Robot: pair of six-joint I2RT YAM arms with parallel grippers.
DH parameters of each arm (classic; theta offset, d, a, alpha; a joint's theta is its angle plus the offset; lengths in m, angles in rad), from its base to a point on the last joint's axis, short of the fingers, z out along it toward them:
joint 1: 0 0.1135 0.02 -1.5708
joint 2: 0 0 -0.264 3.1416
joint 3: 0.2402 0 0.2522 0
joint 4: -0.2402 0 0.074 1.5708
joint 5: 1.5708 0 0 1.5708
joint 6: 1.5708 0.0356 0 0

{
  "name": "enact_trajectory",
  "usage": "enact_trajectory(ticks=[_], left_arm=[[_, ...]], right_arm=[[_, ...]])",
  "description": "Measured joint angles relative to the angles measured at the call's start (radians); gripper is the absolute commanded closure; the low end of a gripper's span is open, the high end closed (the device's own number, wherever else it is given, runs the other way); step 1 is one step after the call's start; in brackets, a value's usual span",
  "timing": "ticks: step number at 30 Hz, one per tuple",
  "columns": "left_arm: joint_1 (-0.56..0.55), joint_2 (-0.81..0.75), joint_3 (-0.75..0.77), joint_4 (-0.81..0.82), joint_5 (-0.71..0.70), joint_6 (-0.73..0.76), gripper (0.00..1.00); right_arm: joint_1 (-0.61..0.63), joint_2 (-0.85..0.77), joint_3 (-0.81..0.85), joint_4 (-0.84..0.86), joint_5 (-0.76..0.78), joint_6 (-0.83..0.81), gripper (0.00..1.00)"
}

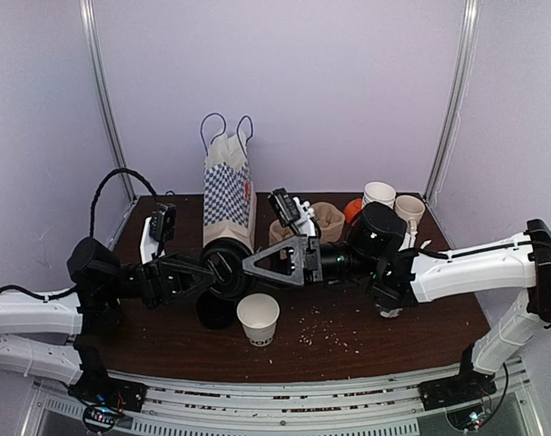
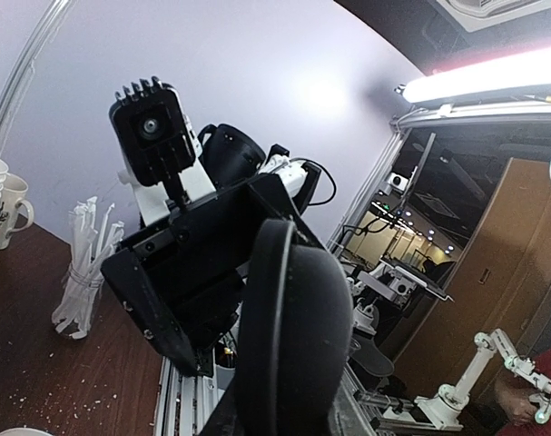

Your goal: Pack the takeout coffee

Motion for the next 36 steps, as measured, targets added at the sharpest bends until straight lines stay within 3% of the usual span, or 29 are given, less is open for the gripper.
enact_trajectory(ticks=[7, 14, 20, 26, 30, 32, 36], left_arm=[[0.0, -0.046, 0.027, -0.152, -0.028, 0.054, 0.98], [0.0, -0.052, 0.063, -0.288, -0.06, 0.078, 1.0], [0.0, -0.06, 0.08, -0.381, -0.089, 0.092, 1.0], [0.0, -0.062, 0.095, -0.426, -0.113, 0.1, 1.0], [0.0, -0.062, 0.096, -0.452, -0.124, 0.105, 1.0], [0.0, -0.062, 0.096, -0.459, -0.127, 0.107, 1.0], [0.0, -0.062, 0.096, -0.463, -0.131, 0.108, 1.0]], right_arm=[[0.0, -0.088, 0.126, -0.418, 0.071, -0.23, 0.29], [0.001, -0.1, 0.205, -0.681, 0.134, -0.373, 0.54], [0.006, -0.1, 0.209, -0.76, 0.154, -0.413, 0.53], [0.01, -0.1, 0.209, -0.786, 0.169, -0.43, 0.66], [0.011, -0.1, 0.209, -0.795, 0.176, -0.432, 0.55], [0.011, -0.1, 0.208, -0.792, 0.18, -0.436, 0.55], [0.011, -0.1, 0.203, -0.779, 0.199, -0.433, 0.68]])
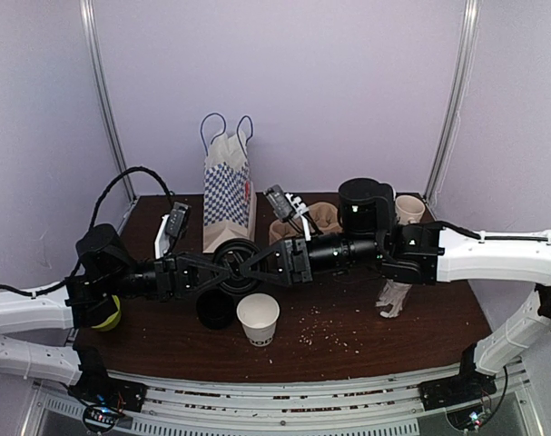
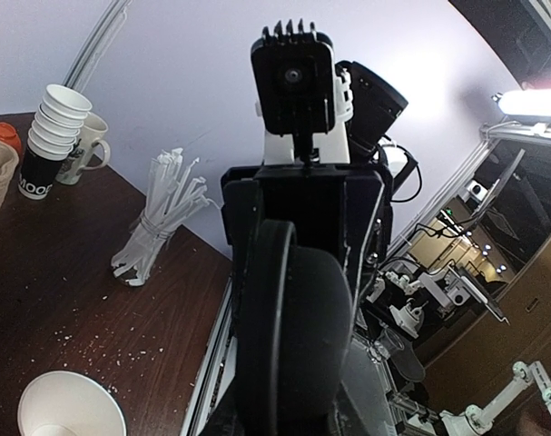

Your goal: Pack the takeout coffee

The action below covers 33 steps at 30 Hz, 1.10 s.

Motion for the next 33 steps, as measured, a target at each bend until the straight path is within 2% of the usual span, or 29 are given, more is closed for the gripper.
enact_trajectory(ticks=[5, 6, 7, 10, 14, 18, 23, 33], left_arm=[[0.0, 0.0, 0.0, -0.008, -0.004, 0.0, 1.0], [0.0, 0.0, 0.0, -0.012, -0.004, 0.0, 0.96], [0.0, 0.0, 0.0, -0.016, -0.005, 0.0, 0.9], [0.0, 0.0, 0.0, -0.027, -0.005, 0.0, 0.57], [0.001, -0.002, 0.0, -0.04, -0.016, 0.018, 0.27], [0.0, -0.024, -0.002, -0.09, -0.039, 0.036, 0.1], [0.0, -0.097, -0.029, -0.192, -0.119, 0.062, 0.02], [0.0, -0.186, -0.125, -0.387, -0.382, 0.071, 0.01]], right_arm=[[0.0, 0.0, -0.015, 0.022, 0.011, 0.008, 0.79], [0.0, 0.0, -0.018, 0.027, 0.013, 0.011, 0.82], [0.0, 0.0, -0.021, 0.029, 0.014, 0.013, 0.85], [-0.003, -0.001, -0.032, 0.043, 0.013, 0.016, 0.89], [-0.008, -0.002, -0.041, 0.049, 0.016, 0.021, 0.91], [-0.02, -0.001, -0.06, 0.052, 0.015, 0.033, 0.92], [-0.038, 0.027, -0.082, 0.071, 0.014, 0.068, 0.93], [-0.06, 0.186, -0.118, 0.125, 0.001, 0.163, 0.93]])
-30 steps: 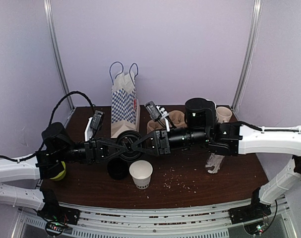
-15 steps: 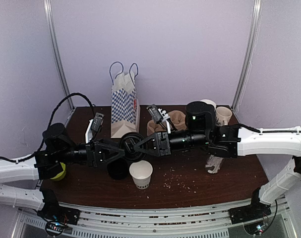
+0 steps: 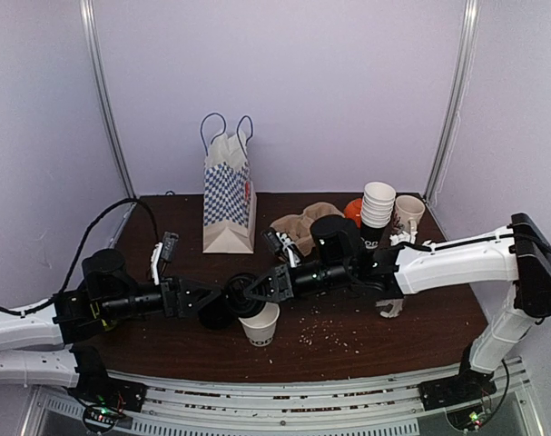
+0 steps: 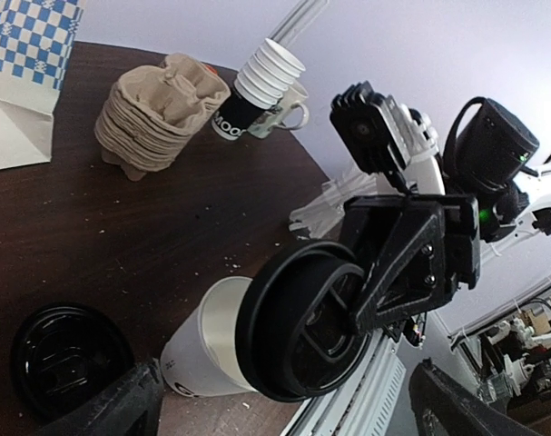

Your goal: Pack the takeout coffee

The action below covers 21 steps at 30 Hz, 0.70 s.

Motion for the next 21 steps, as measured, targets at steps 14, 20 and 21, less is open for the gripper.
enact_trajectory(ticks=[14, 20, 21], left_arm=[[0.0, 0.196, 0.035, -0.011, -0.05, 0.003, 0.02], [0.0, 0.261, 0.06, 0.004, -0.019, 0.002, 0.02], [0.0, 0.267, 0.061, 0.005, -0.017, 0.002, 0.02]], right_arm=[[-0.03, 0.007, -0.129, 0.117, -0.006, 0.119, 0.93], [-0.039, 0.007, -0.148, 0.165, -0.009, 0.152, 0.93], [-0.041, 0.007, -0.151, 0.175, -0.011, 0.156, 0.93]])
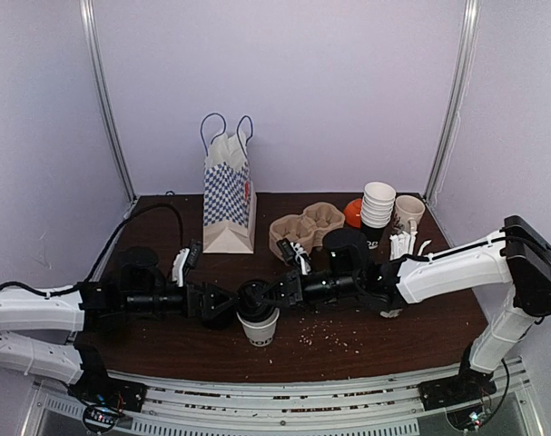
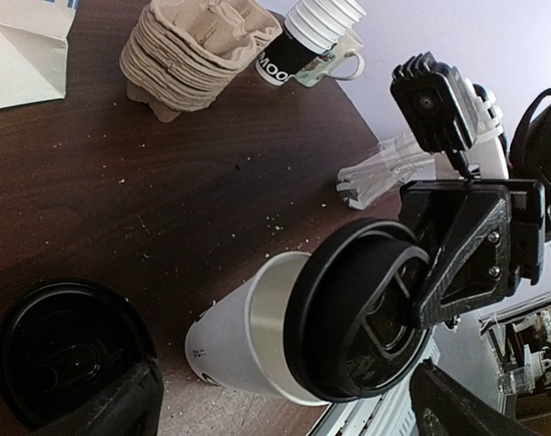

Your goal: Pack the takeout coffee

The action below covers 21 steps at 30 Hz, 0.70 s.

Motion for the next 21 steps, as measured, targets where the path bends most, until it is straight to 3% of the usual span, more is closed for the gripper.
enact_trajectory(ticks=[21], left_arm=[[0.0, 0.083, 0.015, 0.046, 0.053, -0.007, 0.02]], right_arm=[[-0.012, 0.028, -0.042, 0.123, -0.068, 0.102, 0.93]])
